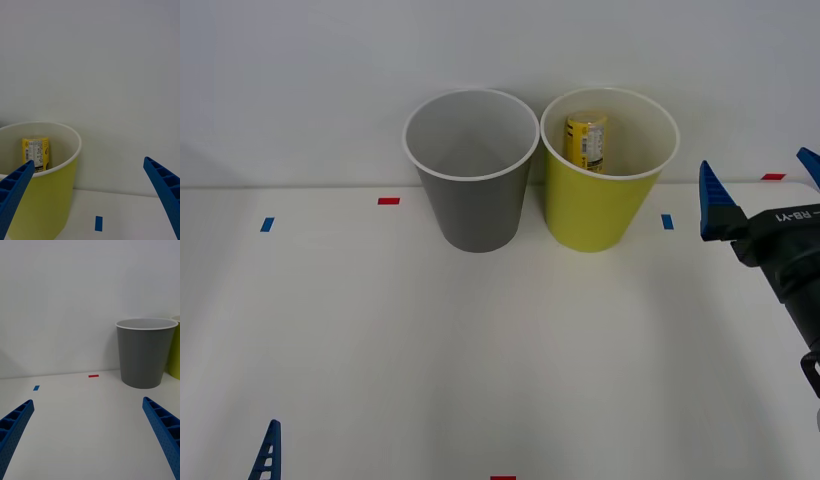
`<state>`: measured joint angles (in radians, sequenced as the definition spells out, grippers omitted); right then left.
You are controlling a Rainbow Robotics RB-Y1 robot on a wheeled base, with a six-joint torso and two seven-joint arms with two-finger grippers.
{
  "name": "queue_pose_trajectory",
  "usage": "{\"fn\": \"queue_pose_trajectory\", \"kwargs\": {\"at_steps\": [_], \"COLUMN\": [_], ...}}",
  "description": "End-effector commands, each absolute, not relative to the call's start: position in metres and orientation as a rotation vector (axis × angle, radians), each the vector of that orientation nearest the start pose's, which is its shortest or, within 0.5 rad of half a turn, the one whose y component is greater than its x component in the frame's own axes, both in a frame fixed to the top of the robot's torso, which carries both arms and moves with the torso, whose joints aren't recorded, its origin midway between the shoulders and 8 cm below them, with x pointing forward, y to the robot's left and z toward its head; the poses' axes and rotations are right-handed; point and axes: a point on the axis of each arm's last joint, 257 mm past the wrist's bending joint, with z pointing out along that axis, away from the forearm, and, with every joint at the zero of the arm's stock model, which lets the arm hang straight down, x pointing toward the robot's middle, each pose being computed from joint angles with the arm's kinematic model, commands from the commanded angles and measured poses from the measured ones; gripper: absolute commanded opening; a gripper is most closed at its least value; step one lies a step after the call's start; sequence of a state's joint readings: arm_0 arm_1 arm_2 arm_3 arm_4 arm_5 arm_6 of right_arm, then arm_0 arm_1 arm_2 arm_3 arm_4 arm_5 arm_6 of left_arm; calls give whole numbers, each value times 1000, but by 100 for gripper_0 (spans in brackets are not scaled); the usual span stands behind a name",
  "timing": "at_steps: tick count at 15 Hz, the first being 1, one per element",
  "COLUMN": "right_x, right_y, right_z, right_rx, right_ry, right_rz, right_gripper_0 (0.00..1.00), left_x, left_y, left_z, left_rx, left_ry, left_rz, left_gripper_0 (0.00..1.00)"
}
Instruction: Put cans in the gray bin and PET bottles in the light green bin.
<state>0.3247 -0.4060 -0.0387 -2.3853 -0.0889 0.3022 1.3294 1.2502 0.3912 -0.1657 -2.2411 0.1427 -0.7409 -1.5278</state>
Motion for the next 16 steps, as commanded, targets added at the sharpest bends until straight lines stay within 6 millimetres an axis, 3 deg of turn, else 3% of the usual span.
{"fn": "queue_pose_trajectory", "kwargs": {"at_steps": [1, 5, 10, 16], "right_x": [418, 383, 345, 284], "right_y": [-286, -298, -310, -314], "right_z": [-86, -123, -144, -167], "right_rx": [-155, -165, -150, -109], "right_ry": [1359, 1344, 1356, 1398], "right_rz": [-20, -18, 18, 49], "right_gripper_0": [100, 100, 100, 100], "left_x": [197, 197, 197, 197], "left_y": [276, 276, 276, 276], "left_z": [-158, -158, -158, -158], "left_rx": [49, 49, 49, 49], "left_ry": [1427, 1427, 1427, 1427], "left_rz": [16, 16, 16, 16], "left_gripper_0": [100, 100, 100, 100]}}
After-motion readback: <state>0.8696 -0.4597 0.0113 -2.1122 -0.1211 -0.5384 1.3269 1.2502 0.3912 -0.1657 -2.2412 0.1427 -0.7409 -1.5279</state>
